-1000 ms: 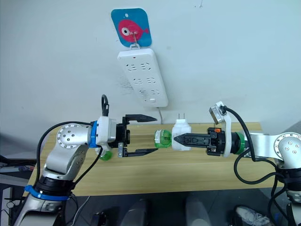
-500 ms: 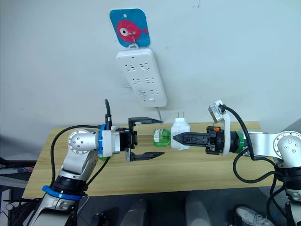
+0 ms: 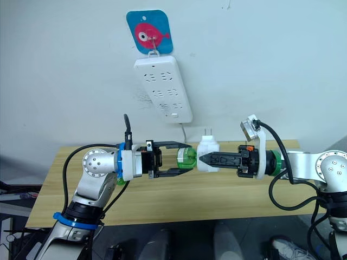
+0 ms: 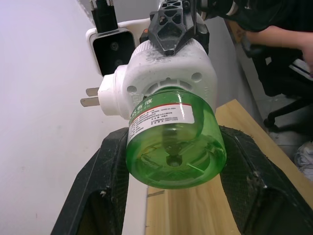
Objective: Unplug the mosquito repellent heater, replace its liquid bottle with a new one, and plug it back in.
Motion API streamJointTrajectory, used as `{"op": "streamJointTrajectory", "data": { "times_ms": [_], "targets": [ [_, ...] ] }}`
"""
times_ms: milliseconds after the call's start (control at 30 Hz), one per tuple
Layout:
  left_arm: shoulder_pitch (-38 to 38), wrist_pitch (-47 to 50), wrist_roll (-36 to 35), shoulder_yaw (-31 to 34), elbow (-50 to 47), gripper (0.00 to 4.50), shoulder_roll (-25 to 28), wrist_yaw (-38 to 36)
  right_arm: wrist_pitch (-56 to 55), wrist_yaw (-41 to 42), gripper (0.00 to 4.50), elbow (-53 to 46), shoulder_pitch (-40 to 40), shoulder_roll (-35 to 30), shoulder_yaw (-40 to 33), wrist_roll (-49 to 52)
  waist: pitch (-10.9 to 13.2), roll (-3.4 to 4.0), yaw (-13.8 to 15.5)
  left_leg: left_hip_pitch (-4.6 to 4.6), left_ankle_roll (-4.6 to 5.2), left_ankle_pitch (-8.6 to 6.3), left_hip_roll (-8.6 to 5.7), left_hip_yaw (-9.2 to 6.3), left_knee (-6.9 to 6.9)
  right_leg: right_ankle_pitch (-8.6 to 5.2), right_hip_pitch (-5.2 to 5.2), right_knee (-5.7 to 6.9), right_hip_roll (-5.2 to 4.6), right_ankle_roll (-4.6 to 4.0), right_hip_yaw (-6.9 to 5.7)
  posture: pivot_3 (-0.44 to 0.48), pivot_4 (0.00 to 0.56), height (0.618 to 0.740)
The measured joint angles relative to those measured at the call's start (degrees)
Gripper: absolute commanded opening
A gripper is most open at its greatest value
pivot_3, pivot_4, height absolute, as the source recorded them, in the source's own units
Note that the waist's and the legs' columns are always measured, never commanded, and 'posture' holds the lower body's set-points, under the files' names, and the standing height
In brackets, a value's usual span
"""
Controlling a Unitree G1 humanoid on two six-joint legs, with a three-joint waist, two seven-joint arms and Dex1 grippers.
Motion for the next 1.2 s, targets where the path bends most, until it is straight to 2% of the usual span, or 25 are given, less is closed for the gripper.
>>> {"op": "streamJointTrajectory", "data": {
  "times_ms": [33, 167, 267, 433, 567, 767, 900, 1067, 1200],
  "targets": [
    [-0.2, 4.9, -1.5, -0.4, -2.2, 2.23, 1.8, 0.1, 0.2, 0.0, 3.03, -0.3, 0.1, 0.0, 0.0, 0.0, 0.0, 0.0, 0.0, 0.0, 0.0, 0.0, 0.01, -0.03, 0.0, 0.0, 0.0, 0.01, 0.01, 0.0, -0.02, -0.118, 0.21, 0.734],
    [-6.7, 35.5, -12.8, -2.1, -8.8, 2.23, 9.4, 2.6, -0.2, 0.3, 3.03, -0.3, 0.3, 0.0, -0.1, 0.0, 0.0, 0.0, 0.0, -0.02, 0.02, -0.01, -0.02, -0.14, 0.13, 0.0, 0.04, 0.1, 0.02, 0.01, -0.09, -0.11, 0.209, 0.734],
    [-15.4, 58.9, -23.5, -2.4, -6.8, 2.23, 12.3, 3.3, -0.7, 1.5, 3.03, -0.2, 0.1, 0.0, -0.5, -0.5, 0.0, -0.01, -0.1, 0.0, 0.03, -0.02, -0.03, -0.13, 0.13, -0.01, 0.04, 0.11, 0.04, 0.02, -0.11, -0.108, 0.208, 0.734],
    [-23.3, 82.7, -35.4, -1.3, -0.5, 2.23, 12.8, 5.6, -0.8, 2.9, 3.03, -0.8, -0.4, 0.0, -0.5, -1.3, 0.0, -0.01, -0.6, -0.01, 0.12, -0.06, 0.0, -0.12, 0.09, -0.02, 0.01, 0.07, 0.08, 0.02, -0.11, -0.111, 0.209, 0.734],
    [-23.8, 93.5, -39.5, 4.0, 5.1, 2.23, 15.4, 7.6, -0.2, 2.9, 3.03, -0.1, 1.0, -1.6, -1.1, -2.5, 0.0, -0.01, -1.4, 0.01, 0.12, -0.07, 0.03, -0.09, 0.07, -0.02, -0.03, 0.07, 0.09, 0.01, -0.09, -0.11, 0.21, 0.734],
    [-23.0, 97.6, -40.8, 6.6, 5.0, 2.23, 16.9, 7.5, 0.8, 2.9, 3.03, -0.4, 1.2, -1.4, -0.6, -2.5, 0.0, -0.01, -1.3, 0.0, 0.1, -0.06, 0.02, -0.06, 0.09, -0.02, -0.03, 0.04, 0.06, 0.01, -0.06, -0.105, 0.212, 0.734],
    [-17.7, 91.9, -38.3, 6.4, -0.5, 2.23, 20.9, 2.9, 0.7, 1.9, 3.03, -0.3, 1.1, -1.4, -0.5, -8.9, 0.0, 0.0, -1.3, 0.0, 0.06, -0.04, 0.05, 0.0, 0.04, -0.02, -0.08, 0.0, 0.06, 0.01, -0.01, -0.104, 0.219, 0.734],
    [-8.9, 76.1, -28.2, 5.0, -6.2, 2.23, 22.7, 0.3, 0.2, -3.0, 3.03, 1.5, 1.4, -1.2, 4.2, -30.0, 0.0, 0.0, -0.6, -0.02, 0.1, -0.06, 0.03, 0.08, 0.06, -0.02, -0.11, 0.01, 0.05, 0.0, 0.07, -0.093, 0.229, 0.734],
    [-1.7, 65.3, -21.1, 3.6, -10.3, 2.23, 22.3, 0.4, -5.5, -2.9, 3.03, 5.2, 0.9, -1.7, 14.0, -54.1, 0.1, 0.01, 0.1, -0.11, 0.09, -0.06, 0.0, 0.14, 0.05, -0.01, -0.26, 0.01, 0.02, 0.01, 0.13, -0.083, 0.234, 0.734]
  ]
}}
